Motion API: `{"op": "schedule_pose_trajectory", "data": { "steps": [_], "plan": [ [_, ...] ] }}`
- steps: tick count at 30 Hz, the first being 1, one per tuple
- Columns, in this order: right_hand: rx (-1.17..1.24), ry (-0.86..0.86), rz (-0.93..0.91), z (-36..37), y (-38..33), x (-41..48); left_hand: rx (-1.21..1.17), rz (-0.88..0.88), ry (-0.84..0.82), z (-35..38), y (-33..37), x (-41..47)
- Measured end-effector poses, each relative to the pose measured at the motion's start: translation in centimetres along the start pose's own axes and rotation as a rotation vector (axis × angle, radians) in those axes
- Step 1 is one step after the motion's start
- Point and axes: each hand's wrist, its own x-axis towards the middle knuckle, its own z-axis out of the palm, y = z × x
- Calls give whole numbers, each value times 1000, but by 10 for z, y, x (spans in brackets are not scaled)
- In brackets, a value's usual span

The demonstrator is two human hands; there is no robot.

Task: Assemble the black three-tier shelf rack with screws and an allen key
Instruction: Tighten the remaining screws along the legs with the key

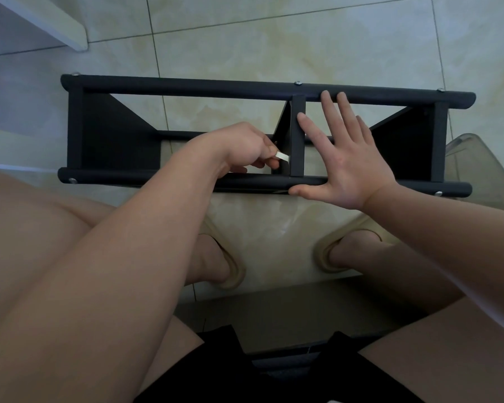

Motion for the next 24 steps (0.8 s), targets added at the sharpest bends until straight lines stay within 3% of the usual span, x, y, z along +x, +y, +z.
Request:
{"op": "schedule_pose_trajectory", "data": {
  "steps": [24],
  "plan": [
    [9,-28,12,-3,0,0,210,69,-8,3,-2,-6]
  ]
}}
